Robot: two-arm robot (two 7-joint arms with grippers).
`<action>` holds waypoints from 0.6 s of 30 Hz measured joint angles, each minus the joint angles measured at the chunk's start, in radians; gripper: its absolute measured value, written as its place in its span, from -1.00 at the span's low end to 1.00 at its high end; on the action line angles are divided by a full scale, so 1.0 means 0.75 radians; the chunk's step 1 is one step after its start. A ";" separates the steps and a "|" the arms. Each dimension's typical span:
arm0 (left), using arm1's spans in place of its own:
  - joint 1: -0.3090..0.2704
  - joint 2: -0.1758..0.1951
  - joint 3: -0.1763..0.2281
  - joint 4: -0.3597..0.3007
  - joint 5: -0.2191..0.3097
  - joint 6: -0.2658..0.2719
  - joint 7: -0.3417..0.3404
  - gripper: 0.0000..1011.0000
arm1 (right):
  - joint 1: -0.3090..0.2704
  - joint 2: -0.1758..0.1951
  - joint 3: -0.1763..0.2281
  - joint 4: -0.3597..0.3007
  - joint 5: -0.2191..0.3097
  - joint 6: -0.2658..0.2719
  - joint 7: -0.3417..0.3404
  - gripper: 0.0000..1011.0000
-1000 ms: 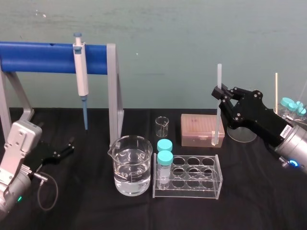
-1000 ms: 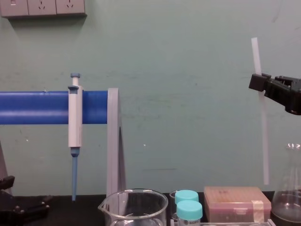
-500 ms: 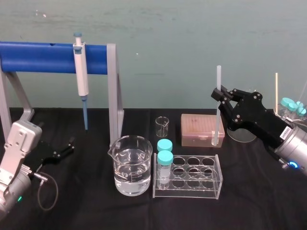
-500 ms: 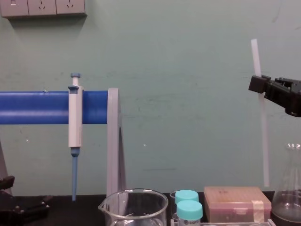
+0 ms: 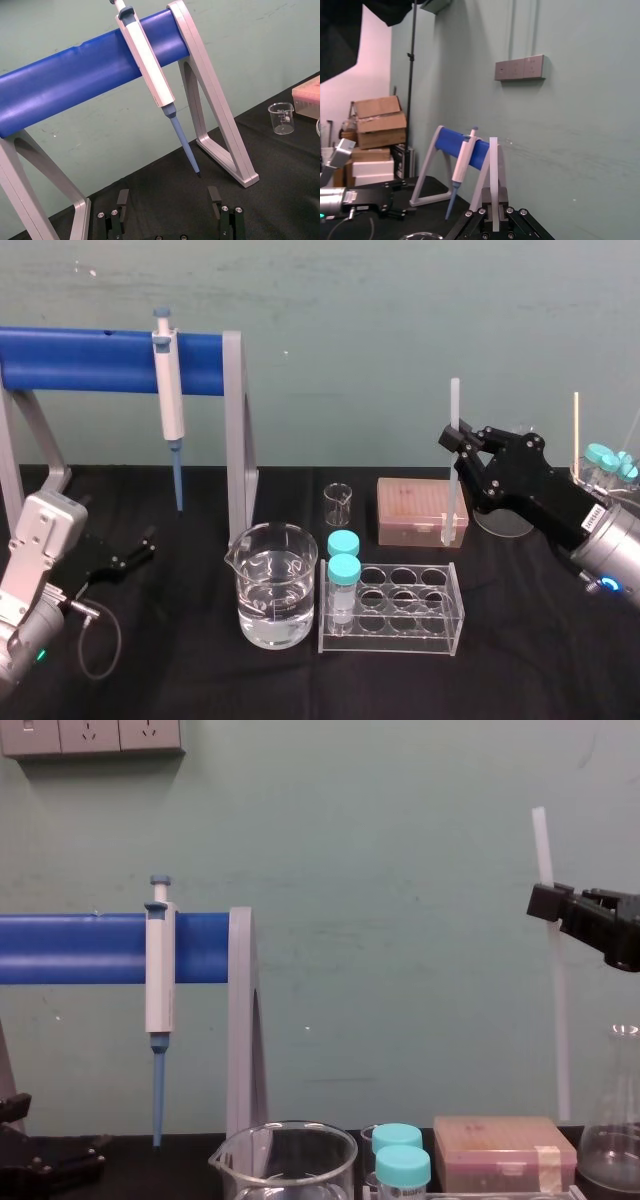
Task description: Pick up the stirring rod with one hand, then place it down.
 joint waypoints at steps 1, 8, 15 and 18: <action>0.000 0.000 0.000 0.000 0.000 0.000 0.000 0.98 | 0.003 0.000 -0.003 0.012 0.009 -0.006 0.018 -0.87; 0.000 0.000 0.000 0.000 0.000 0.000 0.000 0.98 | 0.010 0.007 -0.022 0.068 0.074 -0.038 0.132 -0.87; 0.000 0.000 0.000 0.000 0.000 0.000 0.000 0.98 | -0.007 0.015 -0.041 0.124 0.125 -0.075 0.208 -0.87; 0.000 0.000 0.000 0.000 0.000 0.000 0.000 0.98 | -0.012 0.010 -0.047 0.153 0.142 -0.084 0.221 -0.87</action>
